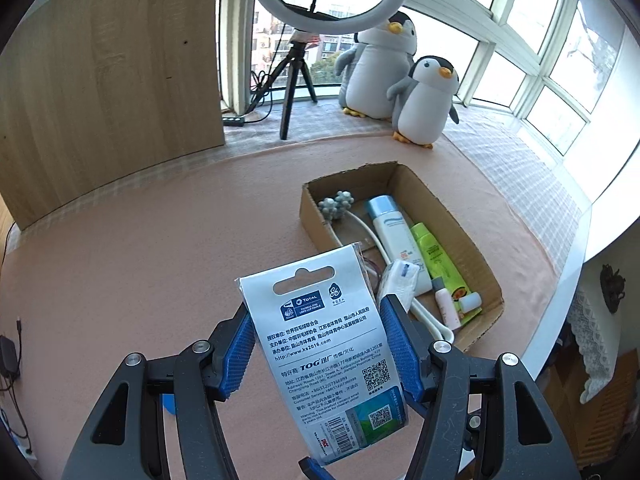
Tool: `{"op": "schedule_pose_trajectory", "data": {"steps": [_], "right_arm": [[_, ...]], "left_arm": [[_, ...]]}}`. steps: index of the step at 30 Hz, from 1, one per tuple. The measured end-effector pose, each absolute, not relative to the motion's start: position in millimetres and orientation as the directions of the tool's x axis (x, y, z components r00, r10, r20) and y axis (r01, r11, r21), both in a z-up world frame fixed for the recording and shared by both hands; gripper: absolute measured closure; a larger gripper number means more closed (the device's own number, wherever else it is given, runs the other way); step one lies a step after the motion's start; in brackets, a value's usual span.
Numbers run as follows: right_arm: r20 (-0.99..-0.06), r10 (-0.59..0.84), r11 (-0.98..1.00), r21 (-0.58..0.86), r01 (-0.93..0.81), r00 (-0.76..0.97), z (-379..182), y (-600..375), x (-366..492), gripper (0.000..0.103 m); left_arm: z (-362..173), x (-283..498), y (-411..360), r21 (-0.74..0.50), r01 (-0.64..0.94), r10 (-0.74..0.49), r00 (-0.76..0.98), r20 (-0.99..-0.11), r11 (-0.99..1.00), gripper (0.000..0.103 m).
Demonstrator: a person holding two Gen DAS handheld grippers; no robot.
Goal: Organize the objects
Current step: 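Lower the blister card into the box and open both grippers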
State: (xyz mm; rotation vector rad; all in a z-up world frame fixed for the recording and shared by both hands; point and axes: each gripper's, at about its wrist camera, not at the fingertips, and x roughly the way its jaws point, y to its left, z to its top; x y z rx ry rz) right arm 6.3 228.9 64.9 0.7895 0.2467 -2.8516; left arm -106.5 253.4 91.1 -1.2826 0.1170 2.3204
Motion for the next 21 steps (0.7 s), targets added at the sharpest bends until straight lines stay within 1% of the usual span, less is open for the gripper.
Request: {"op": "schedule_pose_trajectory", "data": {"steps": [7,14,17,18,19,21], "right_arm": [[-0.504,-0.038,-0.989,-0.106,0.105,-0.863,64,268,3,0.048],[-0.503,0.034,-0.994,-0.105,0.022,-0.864,61,310,-5,0.048],[-0.509,0.059,-0.994,-0.108,-0.005,-0.859,57,327,-8,0.048],[-0.513,0.068,-0.994,-0.111,-0.012,-0.856,56,333,-10,0.048],[-0.523,0.076,-0.993,-0.117,-0.017,-0.849,53,338,-12,0.048],[-0.563,0.088,-0.991,-0.132,-0.016,-0.822,45,346,-18,0.046]], "left_arm": [[92,-115,312,-0.141,-0.538,0.405,-0.412,-0.816,-0.831,0.039],[86,-127,370,-0.145,-0.594,0.429,-0.369,-0.825,-0.791,0.039],[77,-132,392,-0.137,-0.614,0.426,-0.354,-0.833,-0.778,0.036],[74,-133,399,-0.129,-0.62,0.422,-0.353,-0.835,-0.774,0.033],[70,-134,403,-0.113,-0.616,0.41,-0.366,-0.836,-0.78,0.028],[66,-135,404,-0.066,-0.596,0.37,-0.404,-0.837,-0.8,0.02]]}}
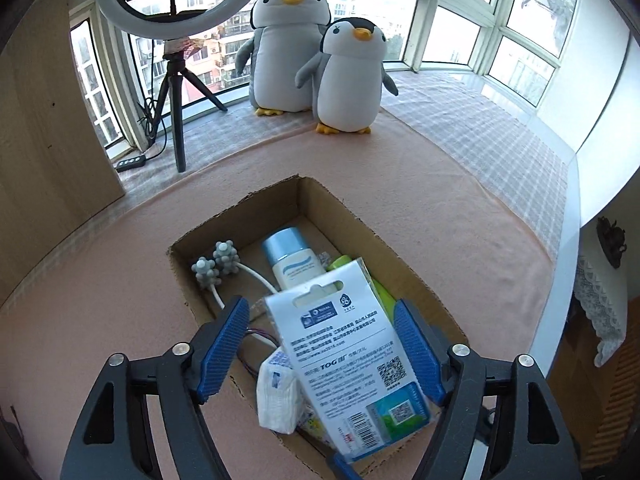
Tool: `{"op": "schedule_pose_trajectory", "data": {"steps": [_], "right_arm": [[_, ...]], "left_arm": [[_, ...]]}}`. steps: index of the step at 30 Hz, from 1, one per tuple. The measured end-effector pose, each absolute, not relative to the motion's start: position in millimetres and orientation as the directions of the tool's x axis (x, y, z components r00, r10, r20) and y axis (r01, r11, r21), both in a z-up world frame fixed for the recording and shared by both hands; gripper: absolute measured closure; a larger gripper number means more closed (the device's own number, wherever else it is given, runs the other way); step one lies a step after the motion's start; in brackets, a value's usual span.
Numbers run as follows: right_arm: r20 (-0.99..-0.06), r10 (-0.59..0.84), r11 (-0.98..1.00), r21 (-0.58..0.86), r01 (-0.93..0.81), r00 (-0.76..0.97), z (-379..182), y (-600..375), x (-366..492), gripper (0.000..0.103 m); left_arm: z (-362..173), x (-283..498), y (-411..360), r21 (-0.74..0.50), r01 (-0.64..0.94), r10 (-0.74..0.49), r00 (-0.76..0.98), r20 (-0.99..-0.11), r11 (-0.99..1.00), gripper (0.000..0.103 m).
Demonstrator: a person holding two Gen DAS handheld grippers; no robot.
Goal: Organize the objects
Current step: 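Lower the blister card into the box and open both grippers, then move the right gripper to the blue disc and close on it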
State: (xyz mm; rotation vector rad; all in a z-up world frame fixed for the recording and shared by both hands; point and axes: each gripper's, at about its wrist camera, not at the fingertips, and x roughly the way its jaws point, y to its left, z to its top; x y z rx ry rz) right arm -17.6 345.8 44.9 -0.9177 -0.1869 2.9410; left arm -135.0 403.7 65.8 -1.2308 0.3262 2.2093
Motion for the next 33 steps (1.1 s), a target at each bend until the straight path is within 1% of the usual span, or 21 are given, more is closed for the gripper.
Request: {"op": "schedule_pose_trajectory", "data": {"steps": [3,8,12,16,20,22,25,28,30,33], "right_arm": [[-0.572,0.127,-0.984,-0.173,-0.032,-0.81,42,350,-14,0.04],[-0.579,0.128,-0.982,-0.186,-0.023,-0.806,46,343,-12,0.04],[-0.573,0.093,-0.985,-0.17,0.008,-0.814,55,326,-17,0.039],[-0.591,0.008,-0.984,-0.147,0.097,-0.806,62,281,-12,0.038],[-0.654,-0.115,-0.969,-0.091,0.228,-0.748,31,247,-38,0.036],[-0.711,-0.149,-0.959,-0.065,0.275,-0.688,13,224,-45,0.036],[-0.759,-0.229,-0.944,0.02,0.33,-0.61,-8,192,-44,0.036],[-0.799,-0.265,-0.921,0.046,0.386,-0.539,-34,167,-51,0.036],[-0.816,-0.279,-0.91,0.057,0.411,-0.505,-48,154,-58,0.036],[-0.809,-0.271,-0.9,0.022,0.435,-0.521,-55,139,-68,0.036]], "left_arm": [[65,-135,389,-0.055,-0.583,0.362,-0.425,-0.83,-0.81,0.016],[68,-137,336,-0.065,-0.524,0.346,-0.46,-0.818,-0.849,0.016],[70,-138,265,-0.072,-0.427,0.303,-0.504,-0.809,-0.901,0.016],[65,-131,178,-0.091,-0.295,0.245,-0.54,-0.806,-0.951,0.015],[49,-111,86,-0.113,-0.157,0.182,-0.554,-0.812,-0.981,0.014],[38,-99,43,-0.11,-0.081,0.136,-0.544,-0.828,-0.991,0.014],[23,-77,-14,-0.121,0.029,0.087,-0.531,-0.843,-0.992,0.014],[8,-55,-56,-0.131,0.117,0.054,-0.51,-0.858,-0.984,0.014],[-1,-42,-73,-0.131,0.144,0.042,-0.497,-0.866,-0.981,0.014],[-10,-25,-87,-0.127,0.162,0.033,-0.486,-0.873,-0.978,0.014]]}}
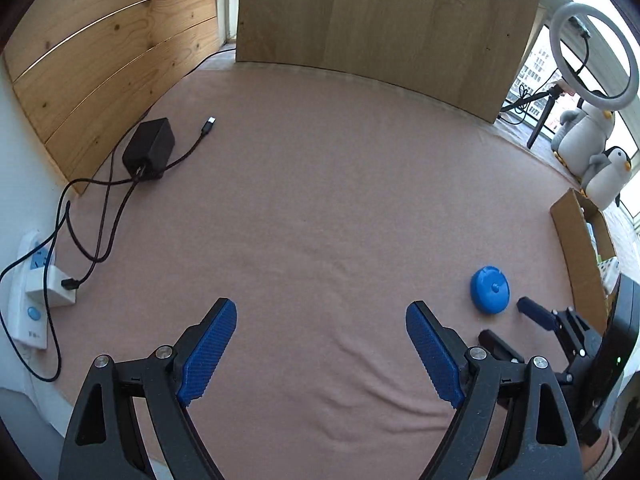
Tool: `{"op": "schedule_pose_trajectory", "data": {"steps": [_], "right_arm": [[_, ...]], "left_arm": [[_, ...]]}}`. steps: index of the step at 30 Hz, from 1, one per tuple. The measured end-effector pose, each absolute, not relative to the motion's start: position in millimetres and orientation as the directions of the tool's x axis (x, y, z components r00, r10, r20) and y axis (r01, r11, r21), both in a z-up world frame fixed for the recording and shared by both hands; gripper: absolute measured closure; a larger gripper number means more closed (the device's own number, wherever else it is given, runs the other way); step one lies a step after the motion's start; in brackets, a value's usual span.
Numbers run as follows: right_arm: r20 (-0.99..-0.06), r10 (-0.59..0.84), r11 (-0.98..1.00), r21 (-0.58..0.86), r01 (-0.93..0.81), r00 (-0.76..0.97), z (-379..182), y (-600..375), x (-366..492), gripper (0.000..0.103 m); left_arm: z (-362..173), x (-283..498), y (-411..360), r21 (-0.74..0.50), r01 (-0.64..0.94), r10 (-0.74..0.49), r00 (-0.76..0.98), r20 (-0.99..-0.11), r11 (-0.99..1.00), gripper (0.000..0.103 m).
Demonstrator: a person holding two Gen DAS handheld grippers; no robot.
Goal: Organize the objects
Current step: 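Move the right gripper to the blue disc and close on it, then close the left gripper on the blue disc while the right gripper holds it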
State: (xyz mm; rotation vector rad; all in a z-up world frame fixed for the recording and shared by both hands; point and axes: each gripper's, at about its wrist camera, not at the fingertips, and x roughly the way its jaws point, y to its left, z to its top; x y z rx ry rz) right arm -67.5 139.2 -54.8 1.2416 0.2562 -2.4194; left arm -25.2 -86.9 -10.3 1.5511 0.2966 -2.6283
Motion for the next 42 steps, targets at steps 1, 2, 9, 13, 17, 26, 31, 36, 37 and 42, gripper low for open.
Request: {"op": "schedule_pose_trajectory", "data": {"steps": [1,2,9,13,17,26,31,36,37,42], "right_arm": [[-0.81,-0.274,-0.895,0.017,0.446,-0.519,-55,135,-71,0.036],[-0.808,-0.275,-0.891,0.01,0.454,-0.522,-56,131,-74,0.036],[-0.804,-0.309,-0.855,0.001,0.519,-0.508,-53,117,-88,0.057],[-0.807,-0.358,-0.801,0.006,0.599,-0.47,-52,112,-89,0.057],[-0.82,-0.445,-0.672,0.04,0.739,-0.36,-51,106,-80,0.057],[-0.84,-0.45,-0.541,-0.014,0.841,-0.303,-52,83,-36,0.057],[-0.82,-0.461,-0.591,-0.001,0.807,-0.339,-54,83,-26,0.057],[-0.811,-0.458,-0.578,-0.039,0.815,-0.363,-54,84,-23,0.057],[-0.81,-0.455,-0.576,-0.048,0.816,-0.369,-55,84,-22,0.057],[-0.811,-0.454,-0.594,-0.033,0.804,-0.369,-55,100,-16,0.047]], "left_arm": [[-12,-21,-91,-0.13,0.168,0.033,-0.482,-0.876,-0.977,0.014],[-14,-17,-93,-0.133,0.172,0.035,-0.48,-0.877,-0.976,0.014],[-19,-4,-93,-0.164,0.115,0.083,-0.512,-0.855,-0.98,0.014],[-32,1,-86,-0.156,-0.024,0.144,-0.54,-0.829,-0.987,0.014],[-42,14,-65,-0.109,-0.241,0.227,-0.545,-0.807,-0.964,0.014],[-48,22,-15,-0.111,-0.351,0.288,-0.505,-0.814,-0.93,0.014],[-49,12,6,-0.12,-0.408,0.328,-0.491,-0.807,-0.905,0.014],[-60,4,26,-0.109,-0.49,0.348,-0.428,-0.834,-0.865,0.017],[-61,4,28,-0.102,-0.504,0.348,-0.424,-0.836,-0.858,0.018],[-70,10,35,-0.057,-0.549,0.342,-0.434,-0.833,-0.834,0.025]]}}
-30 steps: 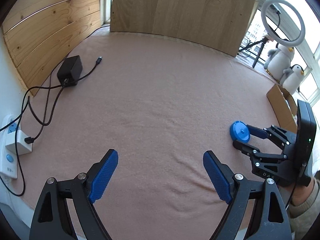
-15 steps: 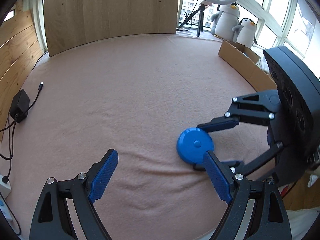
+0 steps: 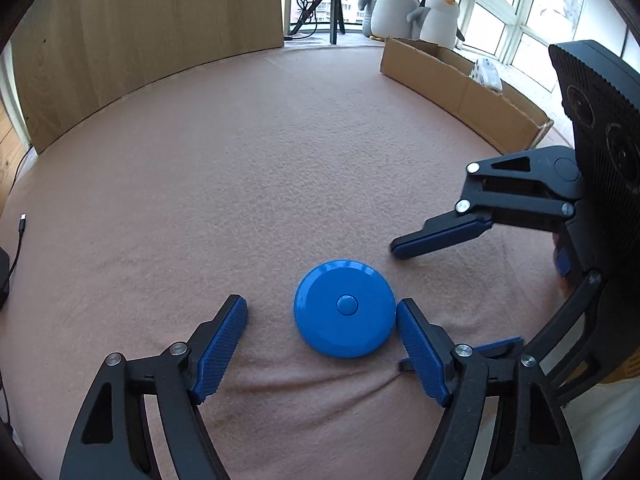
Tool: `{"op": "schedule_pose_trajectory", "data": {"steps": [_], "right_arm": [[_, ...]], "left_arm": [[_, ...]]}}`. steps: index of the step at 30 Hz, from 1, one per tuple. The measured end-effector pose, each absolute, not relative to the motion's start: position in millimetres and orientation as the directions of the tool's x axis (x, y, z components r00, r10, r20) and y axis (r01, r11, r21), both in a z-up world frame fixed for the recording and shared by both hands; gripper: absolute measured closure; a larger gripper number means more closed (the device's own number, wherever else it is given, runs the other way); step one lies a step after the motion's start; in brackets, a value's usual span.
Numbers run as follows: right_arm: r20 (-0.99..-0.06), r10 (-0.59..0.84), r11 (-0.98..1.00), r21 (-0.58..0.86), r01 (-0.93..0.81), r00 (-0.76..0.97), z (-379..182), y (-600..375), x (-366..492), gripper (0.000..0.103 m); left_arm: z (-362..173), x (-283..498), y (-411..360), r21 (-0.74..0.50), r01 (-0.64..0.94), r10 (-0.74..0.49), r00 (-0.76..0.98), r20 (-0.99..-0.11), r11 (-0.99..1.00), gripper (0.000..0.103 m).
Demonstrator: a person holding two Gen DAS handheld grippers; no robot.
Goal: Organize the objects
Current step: 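Close the left gripper on the blue disc while the right gripper holds it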
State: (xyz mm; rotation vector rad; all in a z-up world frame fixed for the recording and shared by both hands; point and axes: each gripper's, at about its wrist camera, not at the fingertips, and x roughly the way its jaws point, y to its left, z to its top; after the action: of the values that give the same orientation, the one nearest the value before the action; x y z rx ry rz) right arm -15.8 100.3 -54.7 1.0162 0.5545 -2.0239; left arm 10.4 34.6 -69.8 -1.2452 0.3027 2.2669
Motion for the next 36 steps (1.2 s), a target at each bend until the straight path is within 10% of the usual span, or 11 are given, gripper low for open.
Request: {"op": "schedule_pose_trajectory", "data": {"steps": [13,36], "right_arm": [[-0.828,-0.471,-0.691,0.134,0.711,-0.303,-32,125,-53,0.044],[-0.899,-0.422,-0.557,0.153,0.816,-0.119,-40,81,-53,0.063]], "left_arm": [[-72,26,45,-0.007,-0.572,0.356,-0.501,-0.789,-0.82,0.049],[-62,31,46,-0.004,-0.57,0.353,-0.503,-0.789,-0.821,0.05]]}}
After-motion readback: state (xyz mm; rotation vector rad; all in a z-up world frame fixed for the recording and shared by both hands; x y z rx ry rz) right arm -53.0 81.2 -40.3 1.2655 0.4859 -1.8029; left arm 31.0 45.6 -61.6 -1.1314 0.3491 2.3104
